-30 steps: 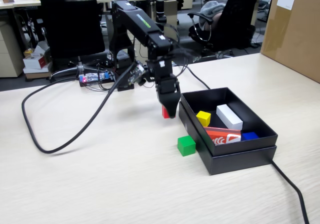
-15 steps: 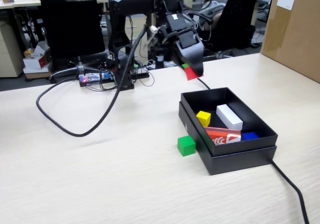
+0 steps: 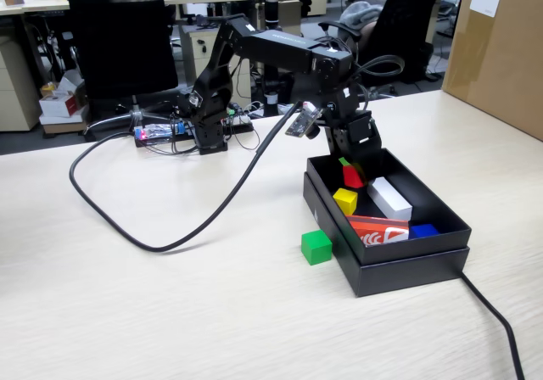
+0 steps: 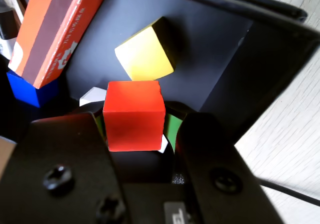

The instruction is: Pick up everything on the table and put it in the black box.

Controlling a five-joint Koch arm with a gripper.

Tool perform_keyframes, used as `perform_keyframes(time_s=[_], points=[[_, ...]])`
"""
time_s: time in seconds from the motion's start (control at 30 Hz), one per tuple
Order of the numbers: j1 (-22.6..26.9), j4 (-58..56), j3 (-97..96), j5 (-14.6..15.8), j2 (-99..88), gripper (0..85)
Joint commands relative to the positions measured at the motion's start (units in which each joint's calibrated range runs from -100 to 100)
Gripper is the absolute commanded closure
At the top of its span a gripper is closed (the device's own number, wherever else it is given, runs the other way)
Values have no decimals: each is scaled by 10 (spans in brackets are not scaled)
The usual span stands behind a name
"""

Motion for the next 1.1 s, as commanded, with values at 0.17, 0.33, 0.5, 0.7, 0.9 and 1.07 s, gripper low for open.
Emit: perform_keyframes(time_s=[0.17,0.33,0.5,0.7,0.9,1.07], points=[[8,12,5,-2,-19,480],[5,16,4,-7,-78,403],[-10,18,7,-10,-165,341],[-83,18,5,-10,-203,364],[-117,18,-45,-32,-210,378],[-121,18,-84,-42,-182,375]])
